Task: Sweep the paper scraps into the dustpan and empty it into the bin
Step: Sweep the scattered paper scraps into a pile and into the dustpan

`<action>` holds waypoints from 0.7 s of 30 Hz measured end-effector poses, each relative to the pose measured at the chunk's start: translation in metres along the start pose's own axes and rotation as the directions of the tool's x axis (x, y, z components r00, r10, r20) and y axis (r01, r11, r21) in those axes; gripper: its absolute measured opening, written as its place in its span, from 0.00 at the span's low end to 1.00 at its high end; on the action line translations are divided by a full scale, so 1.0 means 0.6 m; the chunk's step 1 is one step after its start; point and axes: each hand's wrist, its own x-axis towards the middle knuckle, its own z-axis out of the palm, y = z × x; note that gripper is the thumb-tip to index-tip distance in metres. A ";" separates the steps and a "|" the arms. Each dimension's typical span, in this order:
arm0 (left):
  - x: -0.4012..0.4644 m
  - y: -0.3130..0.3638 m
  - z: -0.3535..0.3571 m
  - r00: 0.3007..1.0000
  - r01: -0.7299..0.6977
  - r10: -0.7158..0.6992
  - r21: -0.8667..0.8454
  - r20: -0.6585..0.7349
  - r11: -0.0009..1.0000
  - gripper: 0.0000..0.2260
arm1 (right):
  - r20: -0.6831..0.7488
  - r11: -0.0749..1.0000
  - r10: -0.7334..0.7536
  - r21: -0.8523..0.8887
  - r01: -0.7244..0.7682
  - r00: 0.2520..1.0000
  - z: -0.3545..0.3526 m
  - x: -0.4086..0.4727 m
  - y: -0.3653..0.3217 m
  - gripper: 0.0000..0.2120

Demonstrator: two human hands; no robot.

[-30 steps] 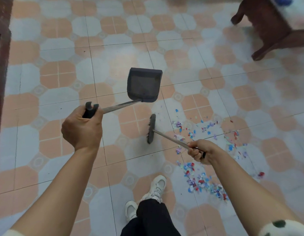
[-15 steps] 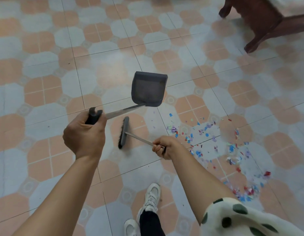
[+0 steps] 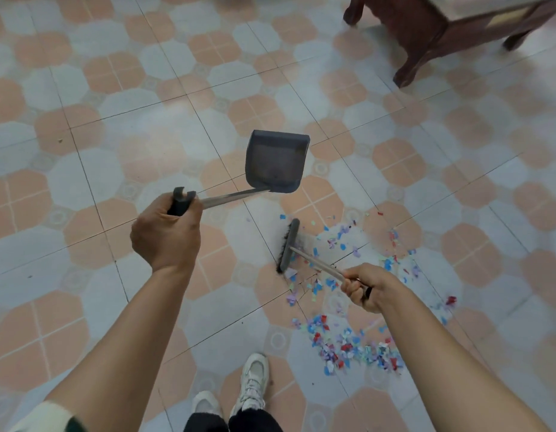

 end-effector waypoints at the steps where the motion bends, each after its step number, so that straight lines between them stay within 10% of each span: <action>1: 0.001 0.006 0.008 1.000 -0.008 0.008 -0.006 0.009 1.000 0.10 | -0.006 1.000 -0.019 -0.024 0.019 1.000 -0.006 -0.007 0.000 0.08; 12: 0.024 0.047 0.086 0.996 -0.078 0.079 -0.027 0.050 0.997 0.10 | 0.291 0.999 0.013 -0.036 -0.002 0.957 0.130 0.011 -0.020 0.07; 21: 0.049 0.053 0.114 0.992 -0.097 0.099 -0.020 0.083 0.995 0.09 | 0.260 0.994 0.074 0.056 -0.092 0.963 0.138 0.090 -0.109 0.13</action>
